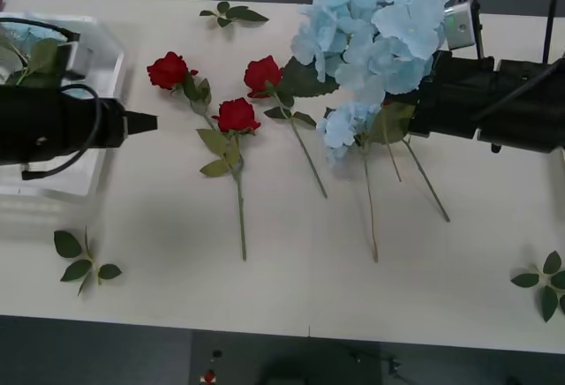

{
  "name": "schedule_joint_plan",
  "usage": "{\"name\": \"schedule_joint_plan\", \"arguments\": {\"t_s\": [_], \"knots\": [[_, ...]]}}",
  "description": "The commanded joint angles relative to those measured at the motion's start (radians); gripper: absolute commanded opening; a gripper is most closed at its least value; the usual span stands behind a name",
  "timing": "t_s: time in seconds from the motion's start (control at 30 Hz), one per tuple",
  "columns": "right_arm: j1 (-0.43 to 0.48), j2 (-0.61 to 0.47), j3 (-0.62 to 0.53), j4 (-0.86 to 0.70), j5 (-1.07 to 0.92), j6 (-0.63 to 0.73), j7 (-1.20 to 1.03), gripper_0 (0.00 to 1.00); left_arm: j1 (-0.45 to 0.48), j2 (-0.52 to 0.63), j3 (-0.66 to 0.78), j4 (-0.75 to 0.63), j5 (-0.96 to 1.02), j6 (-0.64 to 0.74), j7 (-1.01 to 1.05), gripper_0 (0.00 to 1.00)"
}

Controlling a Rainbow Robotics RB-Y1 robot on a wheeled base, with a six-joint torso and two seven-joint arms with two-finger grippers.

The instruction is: Put the red flowers into the right box and the blue flowers into the left box

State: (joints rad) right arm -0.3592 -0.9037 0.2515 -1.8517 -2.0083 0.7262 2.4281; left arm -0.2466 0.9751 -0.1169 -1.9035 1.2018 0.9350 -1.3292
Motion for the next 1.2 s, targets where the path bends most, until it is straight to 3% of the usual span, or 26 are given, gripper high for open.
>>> {"name": "schedule_joint_plan", "arguments": {"t_s": [0.03, 0.17, 0.33, 0.8, 1.2], "knots": [[-0.02, 0.062, -0.008, -0.029, -0.035, 0.021, 0.089, 0.0, 0.07, -0.023, 0.089, 0.009, 0.277, 0.01, -0.252, 1.0], [-0.03, 0.109, -0.008, -0.029, -0.04, 0.044, 0.094, 0.0, 0.084, -0.07, 0.103, 0.075, 0.602, 0.016, -0.562, 1.0], [-0.052, 0.149, 0.002, -0.029, -0.041, 0.048, 0.085, 0.0, 0.075, -0.176, 0.082, 0.109, 0.742, 0.038, -0.864, 1.0], [-0.099, 0.175, 0.061, -0.024, -0.053, -0.022, 0.034, 0.0, -0.025, -0.398, -0.086, 0.104, 0.728, 0.05, -1.372, 1.0], [-0.142, 0.177, 0.078, 0.009, -0.087, -0.027, -0.012, 0.0, -0.033, -0.564, -0.194, 0.107, 0.57, -0.048, -1.376, 1.0]]}}
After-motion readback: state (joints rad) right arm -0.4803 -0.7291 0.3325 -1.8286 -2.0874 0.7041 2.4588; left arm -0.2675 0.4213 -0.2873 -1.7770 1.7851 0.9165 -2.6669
